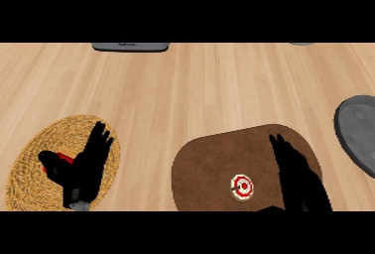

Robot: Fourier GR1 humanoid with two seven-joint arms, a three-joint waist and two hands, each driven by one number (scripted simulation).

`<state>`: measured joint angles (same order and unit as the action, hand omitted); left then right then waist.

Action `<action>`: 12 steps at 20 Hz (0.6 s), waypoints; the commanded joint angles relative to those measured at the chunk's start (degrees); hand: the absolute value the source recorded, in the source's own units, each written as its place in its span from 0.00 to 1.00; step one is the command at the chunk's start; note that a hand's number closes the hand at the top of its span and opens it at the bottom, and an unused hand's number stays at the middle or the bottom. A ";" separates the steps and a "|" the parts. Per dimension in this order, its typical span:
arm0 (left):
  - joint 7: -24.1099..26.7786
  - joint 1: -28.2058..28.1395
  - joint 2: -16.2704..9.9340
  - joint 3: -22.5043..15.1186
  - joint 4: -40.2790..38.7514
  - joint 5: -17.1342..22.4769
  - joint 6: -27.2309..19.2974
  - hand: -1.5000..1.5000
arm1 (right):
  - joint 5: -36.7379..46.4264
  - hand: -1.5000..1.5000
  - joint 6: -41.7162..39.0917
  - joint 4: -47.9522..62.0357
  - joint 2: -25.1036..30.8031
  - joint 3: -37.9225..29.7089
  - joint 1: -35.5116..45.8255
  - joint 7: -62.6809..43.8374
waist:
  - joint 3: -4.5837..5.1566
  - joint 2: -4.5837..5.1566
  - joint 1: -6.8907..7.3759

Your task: Pick the cupcake from the cutting board and place it in the pan

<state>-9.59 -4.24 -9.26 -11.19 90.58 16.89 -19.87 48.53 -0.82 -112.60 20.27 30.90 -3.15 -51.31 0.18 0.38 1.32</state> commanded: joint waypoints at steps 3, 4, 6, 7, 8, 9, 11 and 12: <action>1.36 -0.91 0.63 0.94 -2.96 -0.03 0.19 0.50 | -6.11 0.00 -20.62 1.16 -6.66 -0.58 12.63 -16.51 | -0.01 -0.18 0.01; -0.13 -0.47 -1.93 2.86 -3.21 0.74 1.45 0.50 | -7.33 0.00 -21.25 3.34 -6.80 0.03 11.51 -15.45 | -0.06 -0.18 -0.20; -0.93 2.03 -1.84 4.29 -4.61 2.34 2.33 0.50 | -11.95 0.00 -24.91 2.47 -6.47 -1.16 10.28 -15.75 | -0.07 -0.18 -0.89; 2.09 0.31 0.71 2.01 -5.94 0.18 1.03 0.50 | -11.04 0.00 -24.58 1.86 -6.34 0.24 8.44 -16.11 | -0.09 -0.30 -1.20; 2.64 3.70 -0.09 4.34 -9.29 0.80 1.77 0.50 | -12.78 0.00 -27.37 3.22 -7.40 -2.17 12.96 -18.18 | -0.04 -0.13 -1.15; 3.42 -1.97 0.24 2.21 -5.73 0.22 1.98 0.50 | -11.31 0.00 -26.01 3.01 -9.34 0.53 10.93 -19.98 | -0.08 -0.38 -0.77; 5.73 0.75 1.11 3.84 -11.03 0.10 2.49 0.50 | -11.17 0.00 -23.92 2.38 -8.79 0.35 8.44 -16.16 | -0.12 -0.33 -1.44; 1.44 1.90 -1.86 6.00 -7.10 2.29 3.76 0.50 | -9.74 0.00 -22.24 10.03 -11.39 -0.17 12.85 -14.54 | -0.15 -0.27 -0.81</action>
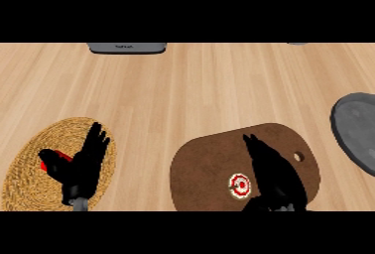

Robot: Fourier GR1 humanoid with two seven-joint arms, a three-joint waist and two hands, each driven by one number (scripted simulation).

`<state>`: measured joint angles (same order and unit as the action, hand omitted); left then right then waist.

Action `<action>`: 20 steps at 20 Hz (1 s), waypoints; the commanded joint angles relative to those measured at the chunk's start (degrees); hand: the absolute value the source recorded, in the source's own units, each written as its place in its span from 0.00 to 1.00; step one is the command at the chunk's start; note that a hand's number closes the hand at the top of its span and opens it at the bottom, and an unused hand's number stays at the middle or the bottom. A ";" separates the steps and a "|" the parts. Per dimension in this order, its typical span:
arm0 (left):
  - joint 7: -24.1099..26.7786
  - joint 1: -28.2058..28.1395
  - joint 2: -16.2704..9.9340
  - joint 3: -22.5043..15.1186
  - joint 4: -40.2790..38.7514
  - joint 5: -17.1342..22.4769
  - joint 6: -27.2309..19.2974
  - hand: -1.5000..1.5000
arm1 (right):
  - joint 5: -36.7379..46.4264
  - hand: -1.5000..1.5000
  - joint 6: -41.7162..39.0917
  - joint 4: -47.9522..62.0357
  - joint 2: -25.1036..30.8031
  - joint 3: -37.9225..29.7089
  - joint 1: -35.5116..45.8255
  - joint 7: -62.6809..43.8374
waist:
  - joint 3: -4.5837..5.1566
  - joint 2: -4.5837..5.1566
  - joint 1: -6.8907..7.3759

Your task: Pick the cupcake from the cutting board and place it in the pan

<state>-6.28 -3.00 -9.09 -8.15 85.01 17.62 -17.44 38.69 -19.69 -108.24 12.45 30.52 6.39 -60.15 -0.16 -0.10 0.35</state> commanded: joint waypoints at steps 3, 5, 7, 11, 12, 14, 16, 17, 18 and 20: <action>-0.85 -1.83 -0.79 1.77 -0.59 1.19 2.51 0.50 | 0.66 0.00 -4.52 1.70 -2.67 -3.11 3.34 -5.38 | 0.17 0.07 -0.15; 2.56 1.18 1.47 1.99 -6.57 -0.76 1.87 0.50 | 1.18 0.00 -4.52 2.02 -4.07 -3.51 3.21 -3.57 | 0.18 0.11 -0.35; 0.07 -2.27 0.08 1.45 -1.32 -1.07 1.87 0.50 | 5.34 0.00 -0.39 -1.71 -2.80 0.25 -4.12 -0.97 | 0.15 0.01 -0.40; -5.89 3.58 1.18 1.66 -0.64 -2.15 -1.66 0.50 | 9.21 0.00 1.13 4.11 -5.08 -0.36 -1.02 1.45 | 0.14 0.07 -0.41; -0.92 -3.07 1.53 0.85 0.96 -2.27 1.22 0.50 | 8.74 0.00 -2.12 1.11 -5.74 -1.26 -0.70 -0.49 | 0.16 0.03 -0.24; -0.52 0.18 1.83 2.48 -2.59 -2.38 1.11 0.50 | 9.93 0.00 -1.24 4.28 -5.34 -1.88 -1.69 1.54 | 0.16 0.08 -0.36; 1.34 -1.62 1.58 2.85 -3.16 -1.83 3.15 0.50 | 11.70 0.00 0.75 9.52 -6.26 -2.08 -0.86 3.88 | 0.16 0.10 -0.23; 4.12 -1.73 1.66 4.15 -5.32 -1.79 3.78 0.50 | 11.88 0.00 -0.39 3.82 -5.38 -0.94 -4.62 2.35 | 0.17 0.06 -0.42; 0.73 1.33 2.92 3.06 -5.33 -2.47 1.95 0.50 | 13.49 0.00 4.41 8.69 -7.75 0.28 -4.90 4.90 | 0.16 0.10 -0.42; -0.70 -2.25 1.51 3.63 -0.46 -1.90 3.57 0.50 | 11.22 1.00 0.45 7.63 -7.03 -1.28 -2.84 8.87 | 0.15 0.07 -0.24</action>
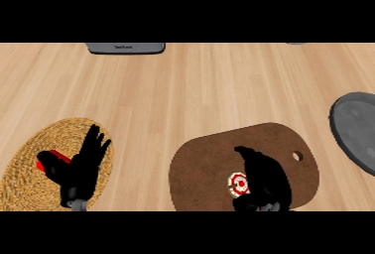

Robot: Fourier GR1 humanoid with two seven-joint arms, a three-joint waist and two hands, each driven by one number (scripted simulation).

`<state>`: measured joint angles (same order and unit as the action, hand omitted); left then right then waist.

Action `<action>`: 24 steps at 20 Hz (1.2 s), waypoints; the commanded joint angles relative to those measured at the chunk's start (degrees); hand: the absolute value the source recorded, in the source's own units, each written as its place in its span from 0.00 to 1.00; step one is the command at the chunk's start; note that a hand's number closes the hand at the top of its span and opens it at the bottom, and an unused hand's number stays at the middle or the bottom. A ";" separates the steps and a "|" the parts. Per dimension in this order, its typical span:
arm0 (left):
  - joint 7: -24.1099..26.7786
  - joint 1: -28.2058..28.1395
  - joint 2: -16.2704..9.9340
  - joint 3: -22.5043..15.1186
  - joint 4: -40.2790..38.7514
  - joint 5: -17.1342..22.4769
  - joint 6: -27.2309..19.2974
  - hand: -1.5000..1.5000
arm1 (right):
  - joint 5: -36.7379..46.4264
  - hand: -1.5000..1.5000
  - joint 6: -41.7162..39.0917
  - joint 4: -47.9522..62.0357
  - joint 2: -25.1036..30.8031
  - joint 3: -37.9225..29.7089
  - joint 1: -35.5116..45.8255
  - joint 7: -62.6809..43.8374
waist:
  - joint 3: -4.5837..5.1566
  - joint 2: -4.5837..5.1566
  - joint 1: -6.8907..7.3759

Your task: Pick the cupcake from the cutting board and place it in the pan

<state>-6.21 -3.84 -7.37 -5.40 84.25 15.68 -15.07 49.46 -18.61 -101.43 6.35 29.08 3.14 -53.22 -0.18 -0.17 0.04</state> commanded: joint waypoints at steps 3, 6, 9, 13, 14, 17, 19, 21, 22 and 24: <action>-2.17 -0.96 -1.63 1.67 0.96 0.33 2.10 0.50 | 3.85 1.00 4.32 5.13 0.88 1.65 0.77 8.63 | 0.17 0.15 0.15; 0.03 -2.43 -0.02 1.36 0.58 -0.49 2.11 0.50 | 5.88 1.00 8.01 8.23 1.76 -0.06 0.79 12.67 | 0.17 0.15 0.10; -0.09 -0.15 0.84 2.66 -2.96 -0.49 2.62 0.50 | 5.17 1.00 2.61 5.94 -0.38 -1.56 2.93 9.79 | 0.18 0.17 0.05; -3.69 1.15 0.66 1.91 0.12 -1.50 0.06 0.50 | 4.80 1.00 7.31 4.09 9.27 2.14 -6.38 22.91 | 0.13 0.10 -0.36; -2.29 2.15 1.67 1.46 -1.83 -1.65 0.45 0.50 | 5.98 1.00 7.52 1.26 9.94 5.73 -9.28 23.75 | 0.15 0.07 -0.72; -0.31 -0.15 1.33 2.83 -3.16 -0.84 1.14 0.50 | 5.13 1.00 7.04 -5.72 21.02 9.28 -16.21 34.78 | 0.16 -0.21 -2.05; -1.97 -2.75 0.21 2.77 1.52 -0.46 1.30 0.50 | 2.68 1.00 8.79 -9.41 28.31 3.84 -19.85 39.72 | 0.12 -0.23 -1.17; 1.30 0.35 1.50 2.99 -4.06 -1.18 1.96 0.50 | 4.49 1.00 13.11 -11.71 30.98 1.88 -22.11 42.34 | 0.19 0.03 -1.13; 0.17 -3.85 1.16 1.59 1.57 -1.07 2.32 0.50 | 5.70 1.00 18.44 -11.56 32.33 1.02 -24.89 45.35 | 0.14 -0.13 -0.90; 2.01 -3.27 1.94 1.93 -1.55 -2.44 0.95 0.50 | 9.73 1.00 24.72 -14.22 32.26 1.34 -27.78 46.04 | 0.16 -0.16 -1.37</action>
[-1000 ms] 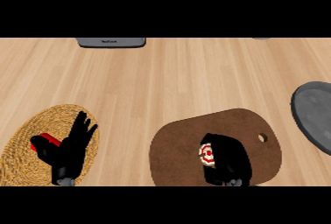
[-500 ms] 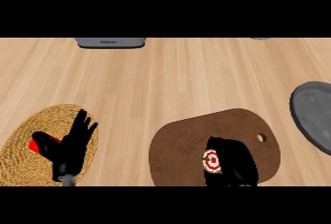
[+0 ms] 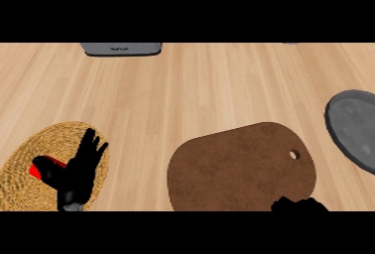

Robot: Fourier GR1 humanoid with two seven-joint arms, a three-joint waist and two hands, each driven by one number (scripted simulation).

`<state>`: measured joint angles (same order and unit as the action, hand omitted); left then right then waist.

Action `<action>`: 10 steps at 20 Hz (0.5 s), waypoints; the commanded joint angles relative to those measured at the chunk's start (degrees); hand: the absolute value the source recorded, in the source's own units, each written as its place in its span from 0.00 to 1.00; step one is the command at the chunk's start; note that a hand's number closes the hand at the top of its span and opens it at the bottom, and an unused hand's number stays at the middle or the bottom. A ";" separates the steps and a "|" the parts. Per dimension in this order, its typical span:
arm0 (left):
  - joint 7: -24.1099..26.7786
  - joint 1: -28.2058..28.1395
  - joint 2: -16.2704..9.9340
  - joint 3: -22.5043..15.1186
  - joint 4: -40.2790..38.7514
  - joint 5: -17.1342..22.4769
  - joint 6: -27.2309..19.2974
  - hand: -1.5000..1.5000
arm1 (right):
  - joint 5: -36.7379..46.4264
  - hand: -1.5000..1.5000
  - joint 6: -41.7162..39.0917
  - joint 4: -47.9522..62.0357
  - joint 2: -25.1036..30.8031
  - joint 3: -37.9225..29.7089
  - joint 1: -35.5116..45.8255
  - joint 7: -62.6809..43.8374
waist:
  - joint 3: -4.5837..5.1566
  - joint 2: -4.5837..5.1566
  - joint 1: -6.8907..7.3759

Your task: Pick the cupcake from the cutting board and place it in the pan

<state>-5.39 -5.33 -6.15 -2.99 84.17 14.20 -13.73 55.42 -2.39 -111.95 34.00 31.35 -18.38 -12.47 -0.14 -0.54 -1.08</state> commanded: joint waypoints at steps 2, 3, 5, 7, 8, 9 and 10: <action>-0.92 0.89 0.67 -0.17 -1.94 -0.28 -0.42 0.50 | 3.53 1.00 8.71 -12.22 5.42 -4.03 -5.97 3.18 | 0.16 0.11 -0.92; -1.75 -1.74 0.66 -0.66 1.06 -0.56 -1.28 0.50 | 3.04 1.00 10.70 -14.64 6.59 -6.65 -7.42 3.53 | 0.12 -0.09 -0.90; -0.97 0.01 0.61 0.69 -0.65 -0.17 -1.42 0.50 | 1.04 1.00 14.89 -17.18 4.43 -10.42 -8.35 3.08 | 0.12 0.03 -1.24; -1.53 0.90 -0.02 1.14 -1.30 0.25 -0.73 0.50 | -0.10 1.00 16.99 -22.26 4.63 -14.11 -11.10 2.27 | 0.14 0.02 -1.78; -0.52 -1.57 0.86 -0.04 -0.43 -0.10 -0.51 0.50 | -2.48 1.00 16.83 -24.41 4.09 -16.22 -11.72 1.28 | 0.14 0.07 -1.13; -1.90 -1.12 -0.34 0.48 0.02 0.78 0.78 0.50 | -5.52 1.00 19.67 -23.87 5.04 -18.51 -16.10 4.75 | 0.08 0.09 -1.18; 1.24 -1.19 0.14 1.46 -2.84 0.53 0.86 0.50 | -7.03 1.00 18.40 -27.35 5.30 -20.27 -17.33 3.53 | 0.14 0.19 -1.09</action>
<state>-5.48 -5.76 -6.25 -2.15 84.28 14.58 -13.53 53.07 12.87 -132.16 38.61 17.31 -29.89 -9.50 -0.16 -0.63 -2.15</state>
